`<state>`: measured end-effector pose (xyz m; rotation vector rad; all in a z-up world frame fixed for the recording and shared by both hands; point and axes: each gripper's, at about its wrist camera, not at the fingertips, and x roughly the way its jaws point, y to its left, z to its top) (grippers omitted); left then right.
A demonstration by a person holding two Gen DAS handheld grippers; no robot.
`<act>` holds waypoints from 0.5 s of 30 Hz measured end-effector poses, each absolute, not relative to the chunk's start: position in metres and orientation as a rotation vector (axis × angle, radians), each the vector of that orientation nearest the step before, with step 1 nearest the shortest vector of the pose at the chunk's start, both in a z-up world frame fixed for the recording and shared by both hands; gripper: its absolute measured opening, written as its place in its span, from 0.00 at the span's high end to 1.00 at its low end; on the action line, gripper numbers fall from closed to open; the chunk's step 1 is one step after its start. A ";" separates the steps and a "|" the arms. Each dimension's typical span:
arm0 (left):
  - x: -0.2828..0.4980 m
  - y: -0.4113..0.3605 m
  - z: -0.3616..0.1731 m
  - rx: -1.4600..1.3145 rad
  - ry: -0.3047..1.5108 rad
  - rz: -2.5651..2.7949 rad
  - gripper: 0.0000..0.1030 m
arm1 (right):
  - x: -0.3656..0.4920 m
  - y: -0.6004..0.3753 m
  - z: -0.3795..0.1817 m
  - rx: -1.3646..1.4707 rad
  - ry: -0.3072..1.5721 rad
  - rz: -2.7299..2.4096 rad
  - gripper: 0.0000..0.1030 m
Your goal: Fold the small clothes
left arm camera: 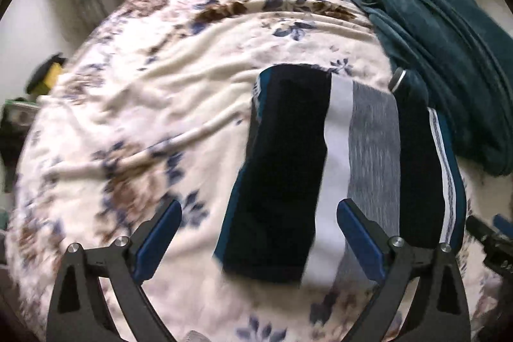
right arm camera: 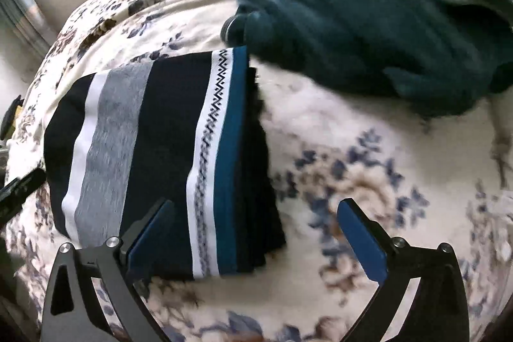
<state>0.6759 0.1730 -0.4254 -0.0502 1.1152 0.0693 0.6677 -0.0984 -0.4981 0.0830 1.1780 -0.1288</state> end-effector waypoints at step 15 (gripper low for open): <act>0.540 0.132 -0.253 -0.011 0.972 0.053 0.04 | 0.507 -0.109 -0.286 0.022 0.982 -0.175 0.00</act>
